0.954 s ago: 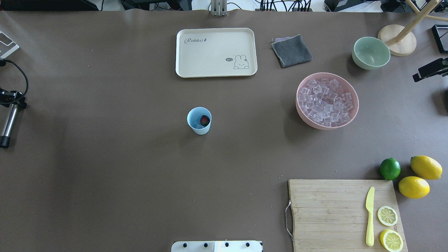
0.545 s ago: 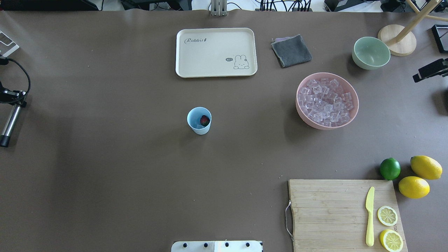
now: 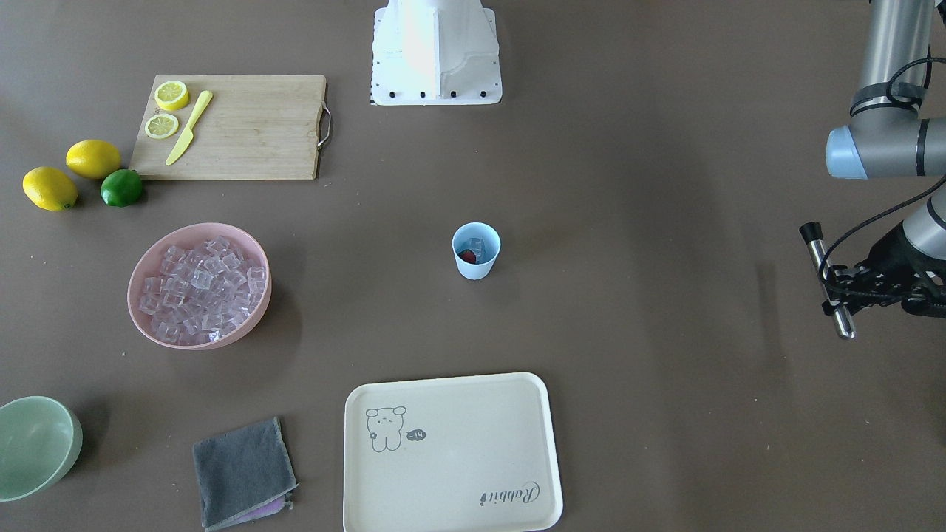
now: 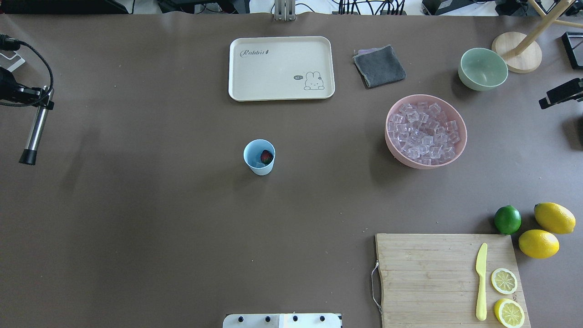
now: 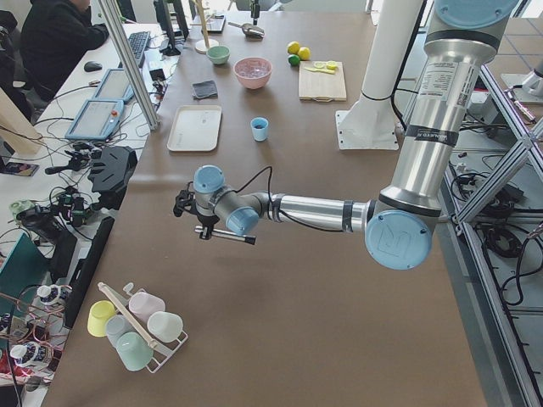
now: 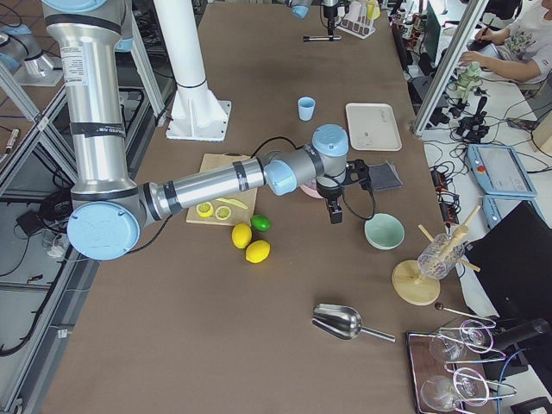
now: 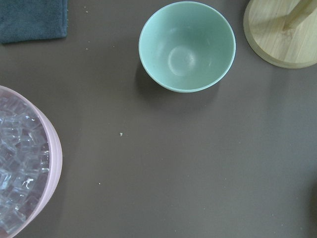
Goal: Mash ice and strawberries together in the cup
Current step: 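Carry the pestle with the left gripper over the light-blue cup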
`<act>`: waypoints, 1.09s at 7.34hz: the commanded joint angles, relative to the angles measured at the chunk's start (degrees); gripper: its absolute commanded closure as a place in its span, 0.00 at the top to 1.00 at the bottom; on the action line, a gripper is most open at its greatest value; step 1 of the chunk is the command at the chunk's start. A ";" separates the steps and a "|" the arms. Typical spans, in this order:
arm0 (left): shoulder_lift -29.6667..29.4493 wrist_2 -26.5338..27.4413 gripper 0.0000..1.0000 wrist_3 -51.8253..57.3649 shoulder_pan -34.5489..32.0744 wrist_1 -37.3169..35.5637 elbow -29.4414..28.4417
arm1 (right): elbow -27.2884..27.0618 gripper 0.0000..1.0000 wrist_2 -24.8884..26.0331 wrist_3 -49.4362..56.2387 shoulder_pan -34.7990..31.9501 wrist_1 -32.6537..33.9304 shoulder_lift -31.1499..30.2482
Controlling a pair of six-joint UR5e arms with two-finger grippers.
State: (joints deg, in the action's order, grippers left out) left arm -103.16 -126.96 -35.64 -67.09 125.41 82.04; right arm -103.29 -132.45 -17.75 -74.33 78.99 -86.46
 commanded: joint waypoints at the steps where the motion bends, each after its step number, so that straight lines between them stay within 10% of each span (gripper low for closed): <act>1: -5.18 7.45 0.00 -12.98 0.20 -0.07 10.98 | 0.62 0.99 0.26 0.26 0.14 0.63 -0.11; 3: -8.89 17.82 0.00 -22.34 4.75 -0.08 21.26 | 1.07 0.99 0.36 0.70 0.67 0.46 -1.42; 5: -9.26 41.56 0.00 -30.06 20.24 0.10 30.59 | -1.47 0.99 -0.44 0.62 0.50 0.46 -4.49; 6: -10.91 57.62 0.00 -30.45 31.91 0.10 31.59 | -3.31 0.99 -0.44 0.62 0.50 0.46 -6.34; 8: -17.92 71.63 0.00 -30.10 41.84 -0.08 24.27 | -3.68 0.99 -0.44 0.62 -0.03 0.46 -6.88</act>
State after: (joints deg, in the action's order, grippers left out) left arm -117.15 -64.47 -65.50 -31.41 125.31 110.40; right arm -106.60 -132.88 -17.14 -74.10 79.45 -92.78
